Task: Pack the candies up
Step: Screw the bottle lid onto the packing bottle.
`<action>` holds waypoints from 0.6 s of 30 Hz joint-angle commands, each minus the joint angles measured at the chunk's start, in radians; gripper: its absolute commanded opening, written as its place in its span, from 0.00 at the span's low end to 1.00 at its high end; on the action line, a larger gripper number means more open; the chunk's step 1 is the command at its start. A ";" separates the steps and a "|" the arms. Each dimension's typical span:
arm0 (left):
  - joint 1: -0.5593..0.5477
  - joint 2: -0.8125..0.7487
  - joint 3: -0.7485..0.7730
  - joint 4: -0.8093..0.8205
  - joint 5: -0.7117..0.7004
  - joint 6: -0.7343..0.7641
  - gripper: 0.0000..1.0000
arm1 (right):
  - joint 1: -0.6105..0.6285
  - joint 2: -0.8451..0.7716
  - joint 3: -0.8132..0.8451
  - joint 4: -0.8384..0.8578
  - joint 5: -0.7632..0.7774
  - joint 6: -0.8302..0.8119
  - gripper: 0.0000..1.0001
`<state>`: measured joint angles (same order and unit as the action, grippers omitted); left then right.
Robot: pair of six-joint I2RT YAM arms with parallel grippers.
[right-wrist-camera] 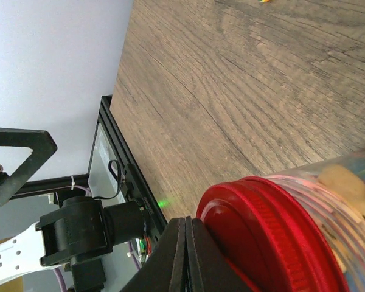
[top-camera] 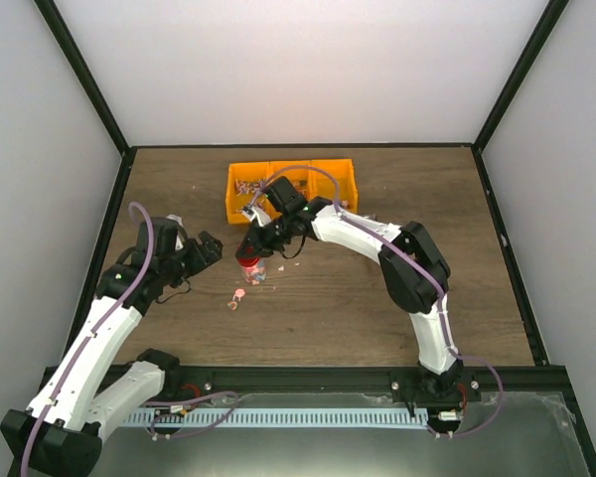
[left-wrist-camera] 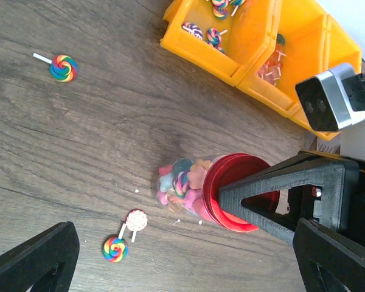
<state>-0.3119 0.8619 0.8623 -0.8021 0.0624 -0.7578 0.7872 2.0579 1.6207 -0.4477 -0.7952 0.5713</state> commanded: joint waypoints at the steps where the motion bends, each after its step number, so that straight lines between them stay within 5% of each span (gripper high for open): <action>1: 0.008 -0.013 -0.028 0.010 0.007 0.007 0.98 | -0.002 -0.031 0.053 -0.006 -0.010 -0.005 0.02; 8: 0.008 -0.011 -0.046 0.039 0.023 0.000 0.98 | -0.034 -0.065 0.120 0.017 -0.054 0.029 0.02; 18: 0.008 -0.003 -0.054 0.043 0.028 0.010 0.98 | -0.069 -0.065 -0.039 0.092 -0.089 0.047 0.02</action>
<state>-0.3080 0.8593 0.8207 -0.7860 0.0837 -0.7578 0.7162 2.0159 1.6440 -0.3828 -0.8600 0.6079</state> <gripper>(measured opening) 0.982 0.024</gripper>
